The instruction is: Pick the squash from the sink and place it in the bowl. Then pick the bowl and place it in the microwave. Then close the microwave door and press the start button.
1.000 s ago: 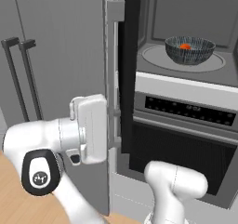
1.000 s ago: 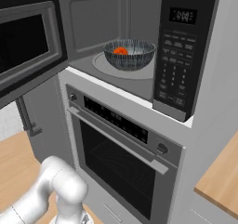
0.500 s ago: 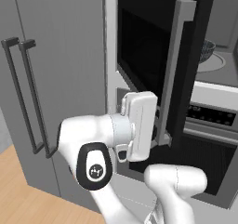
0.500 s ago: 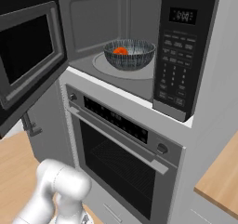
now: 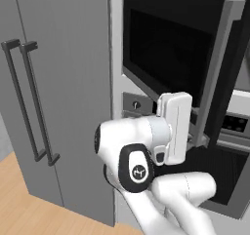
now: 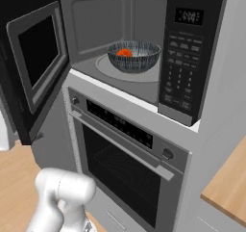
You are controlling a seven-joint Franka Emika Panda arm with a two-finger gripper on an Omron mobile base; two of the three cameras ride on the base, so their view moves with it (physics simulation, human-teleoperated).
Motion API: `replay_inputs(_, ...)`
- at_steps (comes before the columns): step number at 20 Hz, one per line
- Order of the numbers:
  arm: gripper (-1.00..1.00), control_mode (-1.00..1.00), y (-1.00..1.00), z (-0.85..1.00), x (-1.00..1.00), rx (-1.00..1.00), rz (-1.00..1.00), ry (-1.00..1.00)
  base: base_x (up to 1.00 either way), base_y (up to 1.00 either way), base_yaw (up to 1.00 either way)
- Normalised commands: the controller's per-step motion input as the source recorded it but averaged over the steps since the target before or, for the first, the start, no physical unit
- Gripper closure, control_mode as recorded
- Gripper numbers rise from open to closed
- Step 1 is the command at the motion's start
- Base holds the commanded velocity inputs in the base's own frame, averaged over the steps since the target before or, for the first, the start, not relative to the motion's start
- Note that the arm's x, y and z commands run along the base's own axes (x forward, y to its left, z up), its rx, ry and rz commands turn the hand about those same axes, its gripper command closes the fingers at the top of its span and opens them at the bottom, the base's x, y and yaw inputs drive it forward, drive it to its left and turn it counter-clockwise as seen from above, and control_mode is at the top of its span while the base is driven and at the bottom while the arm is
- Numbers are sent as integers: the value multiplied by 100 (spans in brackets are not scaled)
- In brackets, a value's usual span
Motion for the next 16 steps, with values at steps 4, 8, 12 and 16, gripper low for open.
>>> replay_inputs(4, -100, -100, -72, 23, 34, 15, 1, -3, 0, 0, 0)
replay_inputs(8, -100, -100, -58, 33, 54, 16, 5, 0, 0, 0, 0)
replay_inputs(12, -100, -100, -51, 51, 53, 16, 6, 1, 0, 0, 0)
replay_inputs(16, -100, -100, -30, 51, 64, 12, 7, 9, 0, 0, 0)
